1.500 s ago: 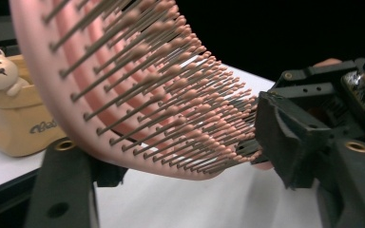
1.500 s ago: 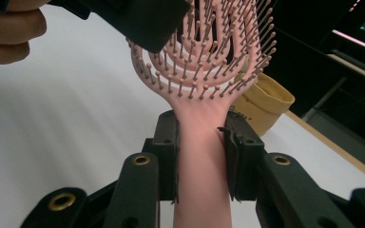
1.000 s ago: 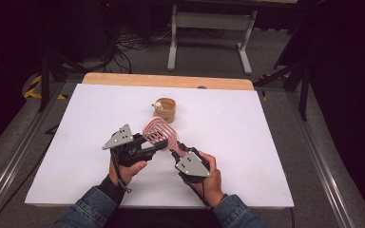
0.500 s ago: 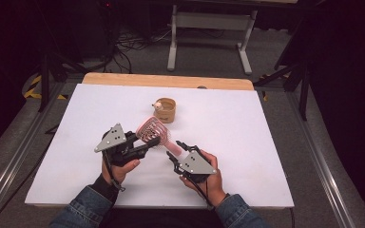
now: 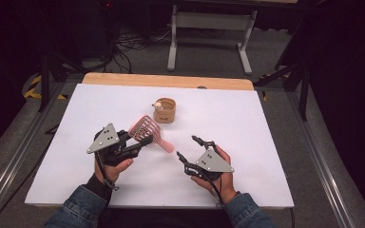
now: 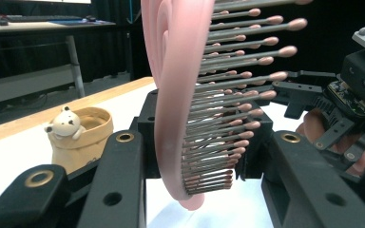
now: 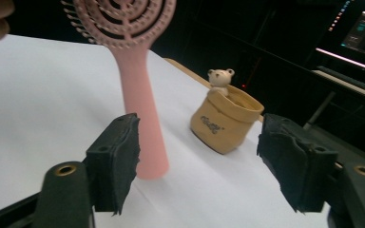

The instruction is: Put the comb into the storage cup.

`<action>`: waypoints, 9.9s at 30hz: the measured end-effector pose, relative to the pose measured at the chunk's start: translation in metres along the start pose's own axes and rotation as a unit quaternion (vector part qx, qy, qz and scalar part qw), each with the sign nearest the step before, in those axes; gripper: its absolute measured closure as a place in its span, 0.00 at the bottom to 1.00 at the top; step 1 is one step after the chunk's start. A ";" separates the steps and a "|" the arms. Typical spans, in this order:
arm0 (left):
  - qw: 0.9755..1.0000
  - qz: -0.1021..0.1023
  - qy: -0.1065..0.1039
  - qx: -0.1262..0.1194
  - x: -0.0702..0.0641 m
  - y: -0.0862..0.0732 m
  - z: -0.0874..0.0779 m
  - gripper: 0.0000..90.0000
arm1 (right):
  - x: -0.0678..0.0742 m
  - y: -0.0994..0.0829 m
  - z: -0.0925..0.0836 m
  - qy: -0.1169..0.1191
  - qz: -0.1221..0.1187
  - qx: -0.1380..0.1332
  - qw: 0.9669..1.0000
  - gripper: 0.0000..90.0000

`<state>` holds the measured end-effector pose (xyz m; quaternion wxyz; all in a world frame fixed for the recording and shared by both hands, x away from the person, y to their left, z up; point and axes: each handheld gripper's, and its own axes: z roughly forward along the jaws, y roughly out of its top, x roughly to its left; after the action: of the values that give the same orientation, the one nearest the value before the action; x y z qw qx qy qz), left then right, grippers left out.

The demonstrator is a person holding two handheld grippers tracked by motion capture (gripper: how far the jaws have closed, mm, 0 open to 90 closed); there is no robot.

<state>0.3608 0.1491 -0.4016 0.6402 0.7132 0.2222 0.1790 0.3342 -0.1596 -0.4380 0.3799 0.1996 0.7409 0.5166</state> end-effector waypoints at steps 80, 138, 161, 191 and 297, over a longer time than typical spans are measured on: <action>0.992 0.023 0.117 0.046 0.075 0.084 0.099 0.71 | -0.042 -0.046 -0.034 -0.013 0.022 0.069 0.997 0.06; 0.968 -0.036 0.207 0.140 0.133 0.043 0.113 0.50 | -0.038 -0.050 -0.028 0.007 0.015 0.087 0.996 0.06; 0.968 -0.044 0.209 0.129 0.137 0.041 0.104 0.32 | -0.038 -0.049 -0.029 0.005 0.019 0.084 0.996 0.07; 0.968 -0.018 0.214 0.132 0.135 0.050 0.088 0.13 | -0.038 -0.049 -0.029 0.007 0.018 0.083 0.996 0.07; 0.983 0.112 0.114 0.095 0.052 -0.010 0.003 0.09 | -0.031 -0.045 -0.028 0.009 -0.004 0.088 0.996 0.07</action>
<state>0.4048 0.1762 -0.4132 0.5159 0.7663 0.2280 0.3076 0.3367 -0.2159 -0.4634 0.3559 0.2245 0.7880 0.4495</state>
